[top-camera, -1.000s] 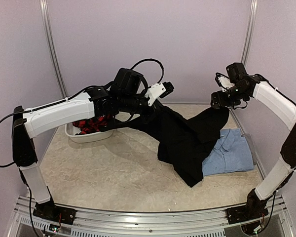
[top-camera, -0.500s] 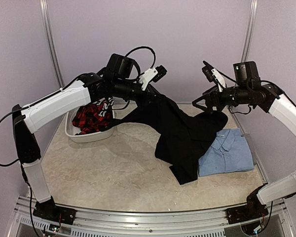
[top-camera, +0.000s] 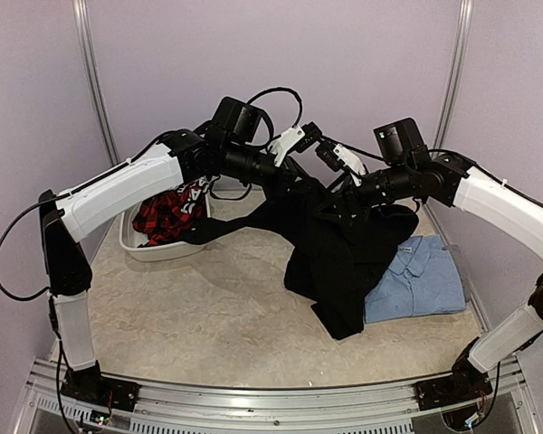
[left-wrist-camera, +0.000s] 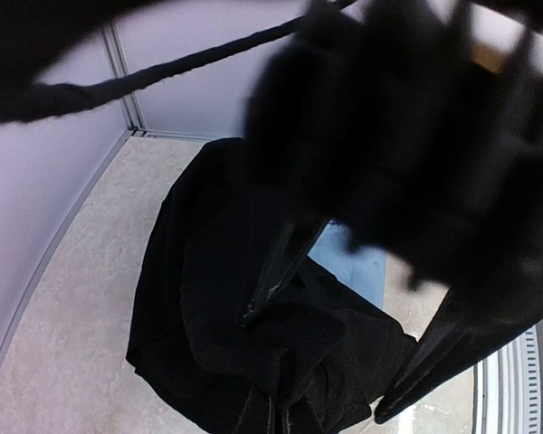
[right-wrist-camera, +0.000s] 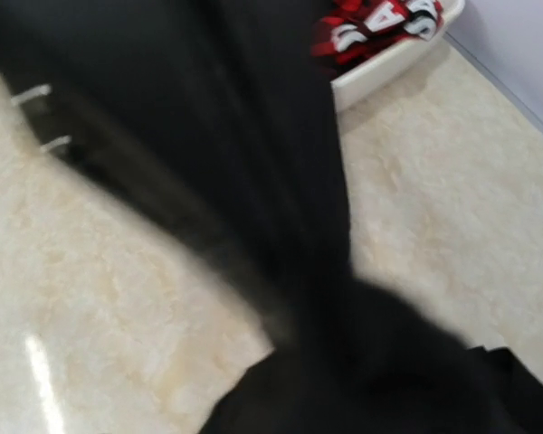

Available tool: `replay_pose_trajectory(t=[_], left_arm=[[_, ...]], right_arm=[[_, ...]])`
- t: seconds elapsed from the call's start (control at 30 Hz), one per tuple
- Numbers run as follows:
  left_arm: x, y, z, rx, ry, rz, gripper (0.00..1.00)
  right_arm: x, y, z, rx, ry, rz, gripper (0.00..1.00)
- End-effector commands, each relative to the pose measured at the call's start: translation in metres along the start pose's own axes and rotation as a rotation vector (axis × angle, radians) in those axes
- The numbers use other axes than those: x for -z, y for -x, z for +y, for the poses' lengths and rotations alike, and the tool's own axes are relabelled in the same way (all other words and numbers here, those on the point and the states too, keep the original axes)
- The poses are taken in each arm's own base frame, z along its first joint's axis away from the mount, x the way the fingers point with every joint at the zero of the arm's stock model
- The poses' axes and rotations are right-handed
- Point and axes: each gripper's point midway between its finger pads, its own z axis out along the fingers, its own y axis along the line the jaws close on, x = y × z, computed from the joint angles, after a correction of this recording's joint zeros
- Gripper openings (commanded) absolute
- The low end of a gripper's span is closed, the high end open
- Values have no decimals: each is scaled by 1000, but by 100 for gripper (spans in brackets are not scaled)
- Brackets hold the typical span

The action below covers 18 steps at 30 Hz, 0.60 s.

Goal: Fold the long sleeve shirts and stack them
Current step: Pass from the left arm to the right

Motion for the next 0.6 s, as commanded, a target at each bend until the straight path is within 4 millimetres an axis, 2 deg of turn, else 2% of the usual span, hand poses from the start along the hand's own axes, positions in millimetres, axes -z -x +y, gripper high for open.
replay_pose_trajectory(t=[0.0, 0.13, 0.3, 0.5, 0.57], left_arm=[[-4, -6, -14, 13, -63, 8, 0], [2, -9, -18, 18, -81, 4, 0], [12, -9, -18, 29, -100, -32, 0], [15, -6, -18, 31, -105, -45, 0], [14, -4, -18, 34, -106, -49, 0]], right_arm=[[1, 18, -15, 42, -76, -45, 67], [1, 17, -20, 53, -110, -53, 67], [-6, 10, -23, 50, -116, -43, 50], [-14, 9, -21, 48, -87, -47, 45], [-16, 8, -20, 44, -73, -43, 35]])
